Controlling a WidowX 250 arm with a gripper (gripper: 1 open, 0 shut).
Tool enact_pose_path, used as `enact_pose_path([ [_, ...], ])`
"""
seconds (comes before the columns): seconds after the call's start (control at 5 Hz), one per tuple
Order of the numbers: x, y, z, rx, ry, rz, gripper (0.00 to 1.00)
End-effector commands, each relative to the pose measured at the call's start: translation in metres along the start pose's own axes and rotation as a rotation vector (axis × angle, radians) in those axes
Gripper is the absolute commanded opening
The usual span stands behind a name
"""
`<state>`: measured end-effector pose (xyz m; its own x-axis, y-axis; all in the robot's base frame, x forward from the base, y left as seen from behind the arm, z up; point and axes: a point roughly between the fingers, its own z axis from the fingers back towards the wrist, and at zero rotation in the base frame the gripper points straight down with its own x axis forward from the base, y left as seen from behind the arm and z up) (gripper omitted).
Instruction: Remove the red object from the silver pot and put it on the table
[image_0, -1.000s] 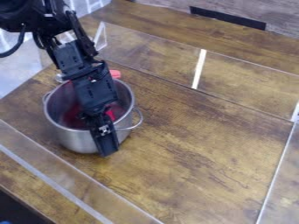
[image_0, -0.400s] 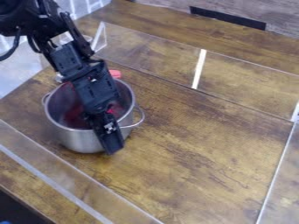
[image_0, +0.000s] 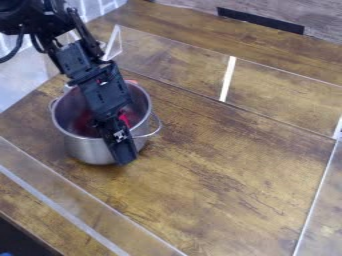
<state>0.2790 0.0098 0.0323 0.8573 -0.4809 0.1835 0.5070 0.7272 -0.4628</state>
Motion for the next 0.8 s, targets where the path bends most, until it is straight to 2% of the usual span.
enact_pose_path([
  [0.0,-0.024,-0.008,-0.003,-0.023,-0.005,0.095,0.00],
  [0.2,-0.021,-0.010,-0.008,-0.037,0.022,0.060,1.00],
  [0.4,-0.008,-0.017,-0.009,-0.051,0.034,0.019,0.00],
  [0.6,-0.001,-0.017,-0.008,-0.058,0.044,-0.017,0.00],
])
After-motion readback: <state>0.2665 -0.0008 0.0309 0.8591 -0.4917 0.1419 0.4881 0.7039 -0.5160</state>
